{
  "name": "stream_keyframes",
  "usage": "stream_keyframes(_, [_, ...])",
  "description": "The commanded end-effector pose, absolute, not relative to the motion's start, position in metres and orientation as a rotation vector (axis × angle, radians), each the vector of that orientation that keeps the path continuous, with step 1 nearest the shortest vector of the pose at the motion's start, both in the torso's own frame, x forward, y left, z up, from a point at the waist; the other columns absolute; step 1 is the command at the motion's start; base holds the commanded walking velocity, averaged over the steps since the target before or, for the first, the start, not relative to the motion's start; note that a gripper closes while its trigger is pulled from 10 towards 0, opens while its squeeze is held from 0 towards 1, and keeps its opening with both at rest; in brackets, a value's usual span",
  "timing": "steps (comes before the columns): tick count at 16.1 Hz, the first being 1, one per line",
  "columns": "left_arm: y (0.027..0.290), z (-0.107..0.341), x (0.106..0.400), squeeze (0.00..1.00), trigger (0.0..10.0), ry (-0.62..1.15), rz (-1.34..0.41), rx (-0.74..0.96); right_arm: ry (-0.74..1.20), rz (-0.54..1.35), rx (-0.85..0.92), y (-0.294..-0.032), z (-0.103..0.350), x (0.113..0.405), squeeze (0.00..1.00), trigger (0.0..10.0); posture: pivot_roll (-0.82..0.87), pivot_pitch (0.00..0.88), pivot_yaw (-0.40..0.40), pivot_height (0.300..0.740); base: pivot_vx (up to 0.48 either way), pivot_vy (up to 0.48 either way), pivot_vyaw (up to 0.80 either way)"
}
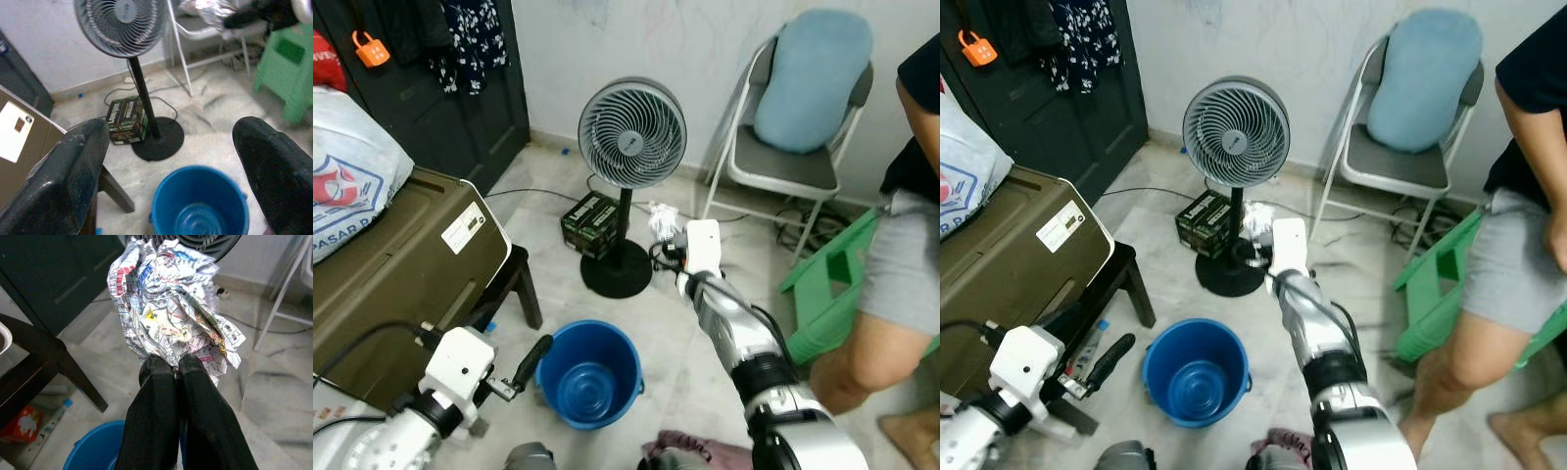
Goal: Clean up the room
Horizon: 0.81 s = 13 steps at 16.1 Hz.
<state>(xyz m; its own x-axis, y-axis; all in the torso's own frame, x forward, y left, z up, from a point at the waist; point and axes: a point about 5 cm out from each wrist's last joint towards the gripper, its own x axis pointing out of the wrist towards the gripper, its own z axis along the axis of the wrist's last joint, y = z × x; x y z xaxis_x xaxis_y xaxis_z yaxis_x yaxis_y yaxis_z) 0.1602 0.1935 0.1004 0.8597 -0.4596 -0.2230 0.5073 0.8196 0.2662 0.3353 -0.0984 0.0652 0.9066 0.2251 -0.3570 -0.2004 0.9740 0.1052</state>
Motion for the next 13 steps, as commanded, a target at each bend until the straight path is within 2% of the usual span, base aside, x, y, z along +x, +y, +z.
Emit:
stream_keyframes(1, [0.196,0.104,0.16,0.0,10.0,0.156,-0.526,0.351,0.4,0.21,0.078,-0.097,0.062,0.335,0.0,10.0,0.16,0.107,-0.032,0.74,0.0,0.0,0.0])
stream_keyframes(4, [0.203,0.113,0.158,0.0,10.0,0.166,-0.532,0.407,0.482,0.176,0.111,-0.08,0.056,0.339,0.0,10.0,0.21,0.144,0.005,0.74,0.0,0.0,0.0])
stream_keyframes(6, [0.209,0.12,0.152,0.0,10.0,0.157,-0.518,0.446,0.556,0.205,0.167,-0.057,0.052,0.336,0.0,10.0,0.25,0.163,0.037,0.74,0.0,0.0,0.0])
stream_keyframes(11, [0.213,0.138,0.153,0.0,10.0,0.126,-0.483,0.483,0.641,0.286,0.291,-0.024,0.046,0.325,0.0,10.0,0.3,0.205,0.078,0.74,0.0,0.0,0.0])
stream_keyframes(13, [0.213,0.141,0.148,0.0,10.0,0.14,-0.506,0.497,0.676,0.328,0.287,-0.012,0.041,0.317,0.0,10.0,0.31,0.221,0.086,0.74,0.0,0.0,0.0])
